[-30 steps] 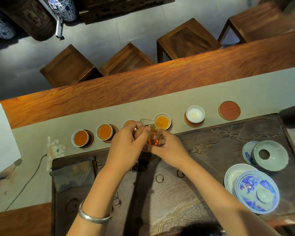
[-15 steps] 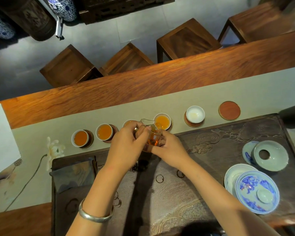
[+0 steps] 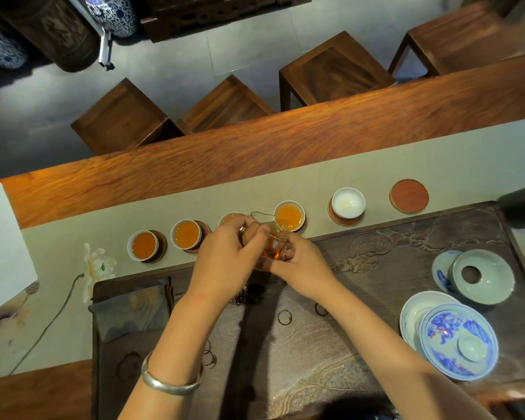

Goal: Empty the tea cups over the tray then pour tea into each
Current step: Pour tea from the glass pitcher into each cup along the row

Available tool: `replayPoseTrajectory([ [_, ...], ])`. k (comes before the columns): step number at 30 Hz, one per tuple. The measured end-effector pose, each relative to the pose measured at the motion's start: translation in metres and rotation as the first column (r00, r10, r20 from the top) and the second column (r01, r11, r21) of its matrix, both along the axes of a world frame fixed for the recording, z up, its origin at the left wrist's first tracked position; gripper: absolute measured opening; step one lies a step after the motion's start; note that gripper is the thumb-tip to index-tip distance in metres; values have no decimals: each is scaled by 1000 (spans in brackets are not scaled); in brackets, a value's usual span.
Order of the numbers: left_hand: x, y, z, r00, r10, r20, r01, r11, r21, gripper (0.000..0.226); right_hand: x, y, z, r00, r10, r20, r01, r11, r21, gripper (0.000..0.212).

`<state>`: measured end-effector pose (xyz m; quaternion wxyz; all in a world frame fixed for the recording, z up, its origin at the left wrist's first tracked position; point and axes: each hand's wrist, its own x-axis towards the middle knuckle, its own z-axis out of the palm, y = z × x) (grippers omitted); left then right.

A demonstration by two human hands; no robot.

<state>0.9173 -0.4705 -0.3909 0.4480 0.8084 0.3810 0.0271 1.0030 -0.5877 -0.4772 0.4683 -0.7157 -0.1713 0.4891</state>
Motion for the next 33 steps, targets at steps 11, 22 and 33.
replayPoseTrajectory([
  [11,-2,-1,-2,1000,-5,-3,5,1000,11,29,-1,-2,-2,1000,-11,-14,12,999,31,98],
  [22,-17,-12,-9,999,-16,33,20,994,-106,14,4,-10,6,990,20,139,-25,999,35,57],
  [33,-16,-32,-2,996,-36,80,47,991,-129,21,21,-27,12,917,68,393,-92,995,43,79],
])
